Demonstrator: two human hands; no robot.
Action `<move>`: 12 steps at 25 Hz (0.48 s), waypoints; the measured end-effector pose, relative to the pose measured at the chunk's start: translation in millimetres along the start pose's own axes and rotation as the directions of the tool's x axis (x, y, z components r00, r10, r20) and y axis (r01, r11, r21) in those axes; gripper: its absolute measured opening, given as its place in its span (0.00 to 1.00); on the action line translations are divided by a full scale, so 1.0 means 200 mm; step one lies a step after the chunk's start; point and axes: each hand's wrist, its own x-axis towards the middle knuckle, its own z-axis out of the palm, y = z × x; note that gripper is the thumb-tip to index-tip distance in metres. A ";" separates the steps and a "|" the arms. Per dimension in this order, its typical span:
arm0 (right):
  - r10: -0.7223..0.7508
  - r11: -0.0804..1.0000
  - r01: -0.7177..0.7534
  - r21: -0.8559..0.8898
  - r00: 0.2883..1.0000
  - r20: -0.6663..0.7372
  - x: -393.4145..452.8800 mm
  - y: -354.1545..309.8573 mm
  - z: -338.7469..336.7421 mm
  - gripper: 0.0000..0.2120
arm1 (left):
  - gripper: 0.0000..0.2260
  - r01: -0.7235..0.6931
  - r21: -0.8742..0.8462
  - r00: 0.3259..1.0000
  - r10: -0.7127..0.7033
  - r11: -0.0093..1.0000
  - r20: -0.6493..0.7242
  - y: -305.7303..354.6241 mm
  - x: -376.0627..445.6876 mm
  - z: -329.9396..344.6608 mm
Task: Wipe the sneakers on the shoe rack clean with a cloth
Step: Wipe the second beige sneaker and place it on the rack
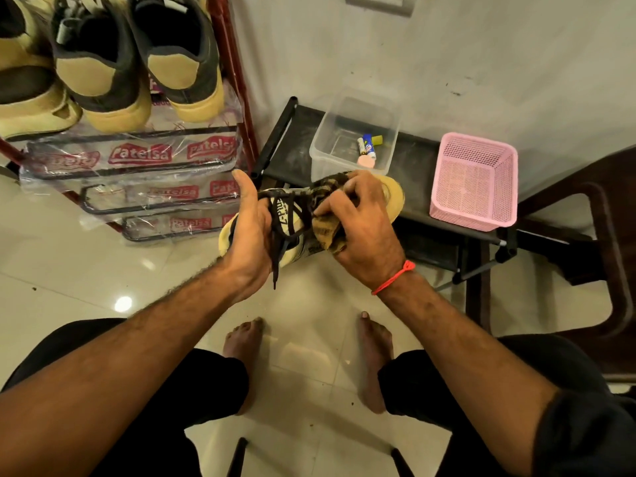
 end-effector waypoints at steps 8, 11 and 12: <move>0.182 0.966 -0.186 0.177 0.982 0.039 0.04 0.08 -0.09 0.17 | 0.49 0.025 -0.041 0.999 -0.023 0.999 0.039 -0.02 0.05 -0.06; 0.251 0.947 -0.238 0.216 0.968 -0.032 0.03 0.07 -0.05 0.14 | 0.50 0.058 -0.100 0.997 -0.052 0.993 0.060 -0.02 0.05 -0.07; 0.226 0.958 -0.214 0.191 0.973 -0.038 0.03 0.07 -0.05 0.20 | 0.50 0.063 -0.110 0.996 -0.055 0.992 0.069 -0.02 0.05 -0.07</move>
